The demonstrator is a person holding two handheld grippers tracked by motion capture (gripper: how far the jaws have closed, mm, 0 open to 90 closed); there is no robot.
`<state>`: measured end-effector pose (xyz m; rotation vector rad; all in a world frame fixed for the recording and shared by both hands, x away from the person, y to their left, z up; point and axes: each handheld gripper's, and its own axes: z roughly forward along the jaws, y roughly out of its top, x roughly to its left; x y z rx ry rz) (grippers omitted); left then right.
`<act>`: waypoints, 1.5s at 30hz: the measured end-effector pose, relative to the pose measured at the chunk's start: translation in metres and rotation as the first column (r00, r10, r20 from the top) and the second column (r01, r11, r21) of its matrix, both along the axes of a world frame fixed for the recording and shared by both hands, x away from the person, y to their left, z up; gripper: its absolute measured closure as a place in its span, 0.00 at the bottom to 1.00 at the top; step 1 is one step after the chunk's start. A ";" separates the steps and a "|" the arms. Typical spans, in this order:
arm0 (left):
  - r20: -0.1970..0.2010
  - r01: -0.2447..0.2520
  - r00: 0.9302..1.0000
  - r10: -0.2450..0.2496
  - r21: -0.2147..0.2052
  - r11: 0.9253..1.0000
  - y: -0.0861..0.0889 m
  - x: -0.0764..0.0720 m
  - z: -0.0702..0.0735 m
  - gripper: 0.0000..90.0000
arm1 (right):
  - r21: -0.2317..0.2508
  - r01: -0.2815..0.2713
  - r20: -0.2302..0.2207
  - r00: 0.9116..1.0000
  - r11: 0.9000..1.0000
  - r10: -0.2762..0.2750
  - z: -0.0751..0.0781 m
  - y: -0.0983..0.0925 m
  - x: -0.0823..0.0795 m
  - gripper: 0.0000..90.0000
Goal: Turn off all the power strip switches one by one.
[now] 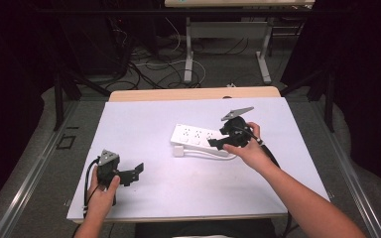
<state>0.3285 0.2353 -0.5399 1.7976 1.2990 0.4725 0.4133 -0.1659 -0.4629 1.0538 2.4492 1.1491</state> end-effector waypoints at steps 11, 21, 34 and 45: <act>0.001 -0.007 1.000 0.007 0.000 1.000 0.001 0.000 0.000 0.00 | 0.013 0.123 0.067 0.990 0.992 -0.124 -0.007 -0.055 -0.027 0.01; 0.001 -0.011 1.000 0.011 0.001 1.000 0.001 0.000 0.000 0.00 | 0.044 0.261 0.091 0.960 0.964 -0.264 -0.020 -0.105 -0.051 0.00; -0.003 -0.023 1.000 0.023 0.001 1.000 0.002 0.000 -0.001 0.00 | 0.054 0.391 0.066 0.917 0.919 -0.394 -0.057 -0.169 -0.076 0.00; -0.007 -0.029 1.000 0.029 0.005 1.000 0.003 0.001 -0.002 0.00 | 0.047 0.457 0.040 0.888 0.888 -0.459 -0.087 -0.202 -0.083 0.00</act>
